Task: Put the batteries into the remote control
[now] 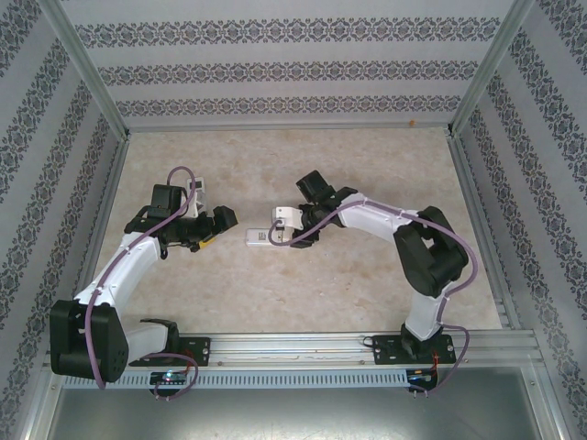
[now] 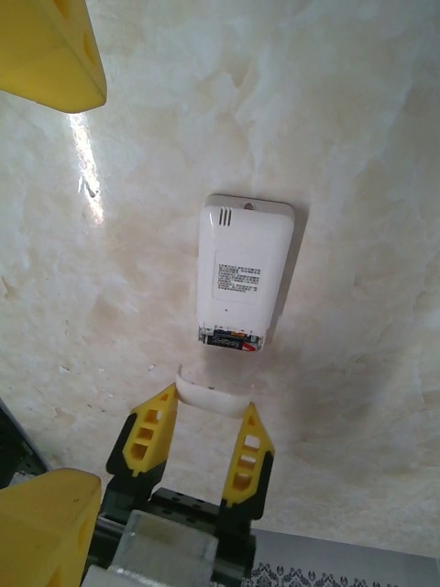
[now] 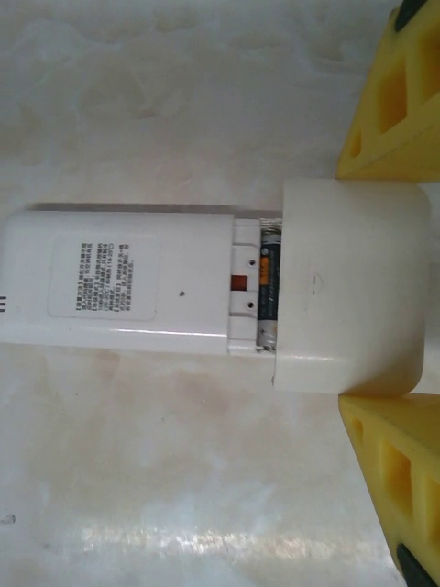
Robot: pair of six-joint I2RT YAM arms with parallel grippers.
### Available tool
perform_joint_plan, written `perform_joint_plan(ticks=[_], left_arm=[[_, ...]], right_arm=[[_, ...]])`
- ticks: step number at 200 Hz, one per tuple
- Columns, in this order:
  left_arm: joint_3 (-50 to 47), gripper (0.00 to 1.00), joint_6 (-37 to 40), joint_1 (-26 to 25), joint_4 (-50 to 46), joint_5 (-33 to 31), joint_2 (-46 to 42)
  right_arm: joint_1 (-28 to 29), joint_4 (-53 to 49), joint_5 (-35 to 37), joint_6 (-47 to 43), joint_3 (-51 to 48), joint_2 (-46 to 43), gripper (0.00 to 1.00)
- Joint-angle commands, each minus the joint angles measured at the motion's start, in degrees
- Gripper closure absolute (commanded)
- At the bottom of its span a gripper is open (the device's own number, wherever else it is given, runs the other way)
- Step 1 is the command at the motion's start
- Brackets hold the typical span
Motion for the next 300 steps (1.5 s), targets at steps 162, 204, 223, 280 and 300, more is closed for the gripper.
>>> perform_joint_plan(ticks=[162,204,223,280,300], left_arm=[[-0.89,0.00,1.68,0.72,0.25,-1.19,-1.06],[-0.81,0.00,1.92,0.72,-0.02,-0.93,-0.89],[-0.82,0.00,2.10,0.72,-0.29,-0.93,-1.00],[-0.93,0.00,2.36,0.72,-0.44,-1.06,-1.01],[-1.18,0.00,2.50,0.72,-0.54,-1.27,-0.80]], right_arm=[[1.81,-6.53,4.27,-2.38,7.02,8.44,0.43],[2.36,-6.14,6.41,-2.29,7.61,9.62,0.40],[2.38,-6.04,7.00,-2.03,8.23,10.18,0.40],[2.36,-6.27,6.19,-1.75,8.52,10.00,0.35],[2.30,-6.18,6.13,-1.12,8.65,9.18,0.32]])
